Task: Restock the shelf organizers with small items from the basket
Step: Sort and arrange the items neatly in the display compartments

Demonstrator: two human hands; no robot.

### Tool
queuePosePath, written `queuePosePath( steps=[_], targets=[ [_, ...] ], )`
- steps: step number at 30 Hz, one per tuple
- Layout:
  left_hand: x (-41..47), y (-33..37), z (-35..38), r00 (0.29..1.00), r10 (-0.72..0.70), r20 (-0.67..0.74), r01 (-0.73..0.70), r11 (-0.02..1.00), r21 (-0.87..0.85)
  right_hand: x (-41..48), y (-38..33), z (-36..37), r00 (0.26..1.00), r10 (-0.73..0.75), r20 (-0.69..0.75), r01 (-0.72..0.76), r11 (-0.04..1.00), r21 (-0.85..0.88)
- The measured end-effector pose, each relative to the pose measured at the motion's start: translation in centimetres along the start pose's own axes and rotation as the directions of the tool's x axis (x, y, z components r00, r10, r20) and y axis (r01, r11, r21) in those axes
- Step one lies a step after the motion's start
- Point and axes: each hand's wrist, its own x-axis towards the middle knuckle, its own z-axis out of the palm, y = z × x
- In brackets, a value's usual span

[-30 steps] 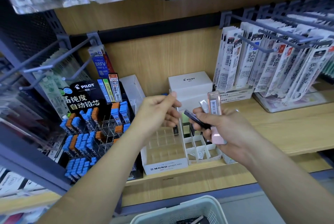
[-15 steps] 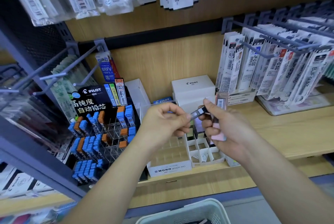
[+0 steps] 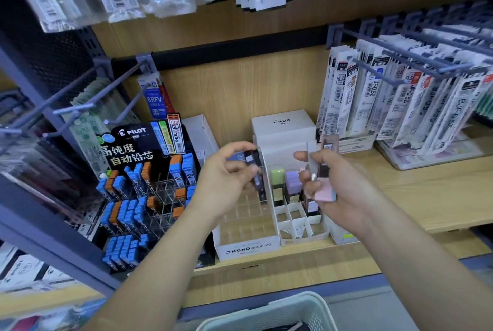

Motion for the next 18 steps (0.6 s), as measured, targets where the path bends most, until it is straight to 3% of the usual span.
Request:
queuePosePath(
  steps=[8,18],
  targets=[
    [1.5,-3.1,1.2,0.986,0.039,-0.160,-0.023,0.995,0.097,-0.5,-0.1,-0.5,0.999,-0.030,0.015,0.031,0.996,-0.079],
    [1.4,-4.9,2.5,0.974,0.198,-0.114,-0.127,0.885,0.448,-0.3,0.3,-0.7,0.999,-0.035,0.037,0.039,0.990,-0.135]
  ],
)
